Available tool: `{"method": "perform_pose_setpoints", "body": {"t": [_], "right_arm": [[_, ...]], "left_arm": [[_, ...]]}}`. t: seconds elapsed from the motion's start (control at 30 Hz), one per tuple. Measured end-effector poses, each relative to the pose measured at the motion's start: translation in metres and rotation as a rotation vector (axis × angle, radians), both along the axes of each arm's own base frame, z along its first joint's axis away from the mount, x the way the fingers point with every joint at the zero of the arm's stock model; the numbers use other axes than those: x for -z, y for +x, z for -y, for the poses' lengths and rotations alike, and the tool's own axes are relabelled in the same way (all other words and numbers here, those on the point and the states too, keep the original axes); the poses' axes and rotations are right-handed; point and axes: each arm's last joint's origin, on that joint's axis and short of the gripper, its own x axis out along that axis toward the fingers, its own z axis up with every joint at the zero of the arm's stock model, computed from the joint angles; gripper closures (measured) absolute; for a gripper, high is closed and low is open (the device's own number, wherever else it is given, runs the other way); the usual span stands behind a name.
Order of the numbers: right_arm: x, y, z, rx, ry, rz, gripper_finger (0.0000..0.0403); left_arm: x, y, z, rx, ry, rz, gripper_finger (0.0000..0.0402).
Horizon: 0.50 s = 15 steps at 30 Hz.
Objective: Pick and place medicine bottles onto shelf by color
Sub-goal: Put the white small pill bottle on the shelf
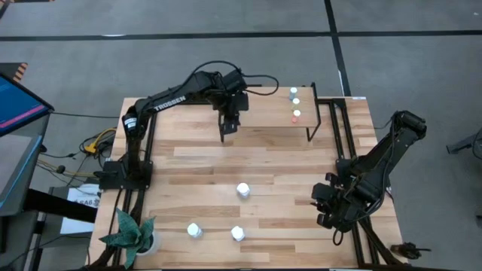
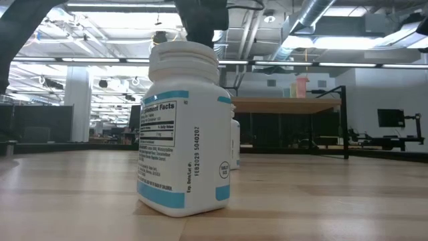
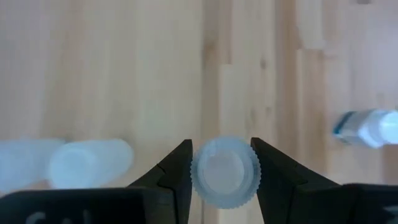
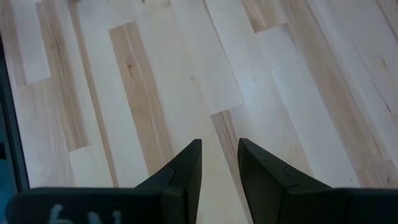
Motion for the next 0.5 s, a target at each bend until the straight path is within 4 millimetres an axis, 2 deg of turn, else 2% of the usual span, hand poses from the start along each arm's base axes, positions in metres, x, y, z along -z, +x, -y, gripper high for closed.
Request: {"method": "perform_pose_setpoints", "body": {"t": [0.27, 0.5], "right_arm": [[0.000, 0.000, 0.000, 0.000, -0.001, -0.001, 0.0276], [0.000, 0.000, 0.000, 0.000, -0.001, 0.000, 0.0276]], "left_arm": [[0.007, 0.013, -0.007, -0.064, 0.090, 0.070, 0.0289], [0.017, 0.012, -0.008, -0.094, 0.073, 0.040, 0.0288]]}}
